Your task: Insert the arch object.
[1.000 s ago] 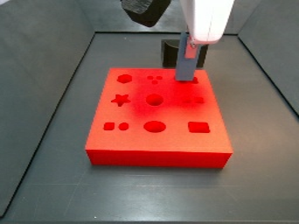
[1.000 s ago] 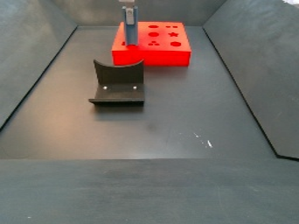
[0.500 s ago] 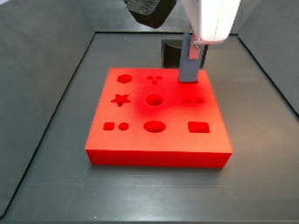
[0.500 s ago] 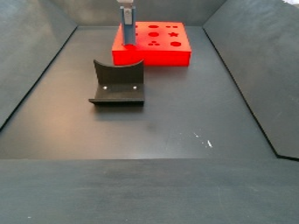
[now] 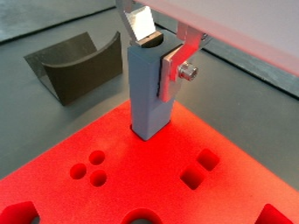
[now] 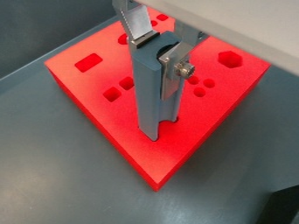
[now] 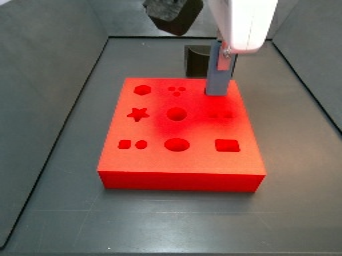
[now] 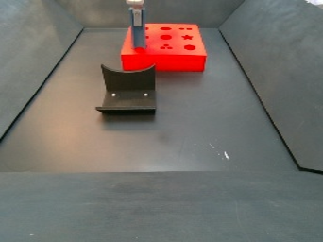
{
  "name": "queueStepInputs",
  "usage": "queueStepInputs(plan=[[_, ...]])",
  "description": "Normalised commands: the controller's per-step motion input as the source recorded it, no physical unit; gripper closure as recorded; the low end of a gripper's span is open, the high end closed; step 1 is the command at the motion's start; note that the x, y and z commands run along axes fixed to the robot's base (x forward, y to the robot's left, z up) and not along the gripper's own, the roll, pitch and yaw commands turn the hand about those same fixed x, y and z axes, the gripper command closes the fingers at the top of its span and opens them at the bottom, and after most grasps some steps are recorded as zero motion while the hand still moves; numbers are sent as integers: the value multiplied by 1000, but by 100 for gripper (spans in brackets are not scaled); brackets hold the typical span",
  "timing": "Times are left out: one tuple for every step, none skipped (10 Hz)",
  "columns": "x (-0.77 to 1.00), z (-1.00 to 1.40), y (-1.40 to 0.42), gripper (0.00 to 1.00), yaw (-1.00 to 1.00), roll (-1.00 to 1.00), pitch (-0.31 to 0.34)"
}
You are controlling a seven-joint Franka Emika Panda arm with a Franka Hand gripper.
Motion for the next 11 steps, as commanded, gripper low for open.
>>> queueStepInputs(plan=[[0, -274, 0, 100, -109, 0, -120], [0, -374, 0, 100, -106, 0, -149], [-49, -474, 0, 100, -97, 0, -163], [-71, -520, 0, 100, -106, 0, -166], [-54, -554, 0, 100, -109, 0, -174], [-77, -577, 0, 100, -103, 19, -169], [-80, -583, 0, 100, -111, 16, -166], [-66, -629, 0, 100, -114, 10, -179], [-86, -589, 0, 100, -106, 24, -167], [0, 0, 0, 100, 0, 10, 0], [0, 0, 0, 100, 0, 0, 0]])
